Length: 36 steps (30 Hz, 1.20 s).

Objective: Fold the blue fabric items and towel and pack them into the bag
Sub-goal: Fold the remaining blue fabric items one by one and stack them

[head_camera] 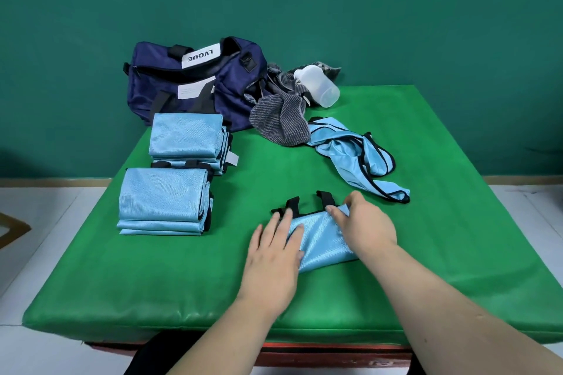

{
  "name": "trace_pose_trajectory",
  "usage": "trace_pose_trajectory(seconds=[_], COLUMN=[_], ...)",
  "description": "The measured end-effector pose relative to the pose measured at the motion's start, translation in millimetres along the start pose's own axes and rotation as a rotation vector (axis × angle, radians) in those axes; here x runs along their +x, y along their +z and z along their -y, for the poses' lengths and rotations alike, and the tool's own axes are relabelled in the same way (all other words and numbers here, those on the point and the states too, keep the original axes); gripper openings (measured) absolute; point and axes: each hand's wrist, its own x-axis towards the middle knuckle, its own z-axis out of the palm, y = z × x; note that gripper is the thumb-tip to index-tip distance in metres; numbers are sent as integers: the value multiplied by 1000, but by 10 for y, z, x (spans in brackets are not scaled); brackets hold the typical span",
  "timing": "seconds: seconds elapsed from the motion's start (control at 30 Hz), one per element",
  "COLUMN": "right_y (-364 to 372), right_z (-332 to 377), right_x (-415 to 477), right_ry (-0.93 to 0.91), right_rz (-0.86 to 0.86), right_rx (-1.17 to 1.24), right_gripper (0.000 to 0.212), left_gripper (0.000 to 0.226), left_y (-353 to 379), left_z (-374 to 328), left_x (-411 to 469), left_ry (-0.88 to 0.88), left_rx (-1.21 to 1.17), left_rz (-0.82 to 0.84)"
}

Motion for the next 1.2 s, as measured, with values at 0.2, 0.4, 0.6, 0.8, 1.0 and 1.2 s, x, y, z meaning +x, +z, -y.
trace_pose_trajectory(seconds=[0.2,0.4,0.6,0.8,1.0,1.2], right_y=[82,256,205,100,164,178], right_z=[-24,-244,-344,-334,-226,-212], right_x=[-209,-279,-279,-285,-318,-437], right_ry=[-503,-619,-457,-327,-229,-101], right_rz=[-313,124,211,239,107,91], right_rx=[-150,-302,-278,-107,70,343], right_gripper=[43,73,80,61,43,45], left_gripper=[77,67,67,78,52,56], left_y=[-21,13,9,-50,-119,-190], left_z=[70,121,161,258,211,183], left_x=[38,28,-8,-78,21,107], left_ry=[-36,-64,-109,-186,-274,-352], left_rx=[7,-2,4,-168,-300,-473], left_rz=[212,252,270,164,153,174])
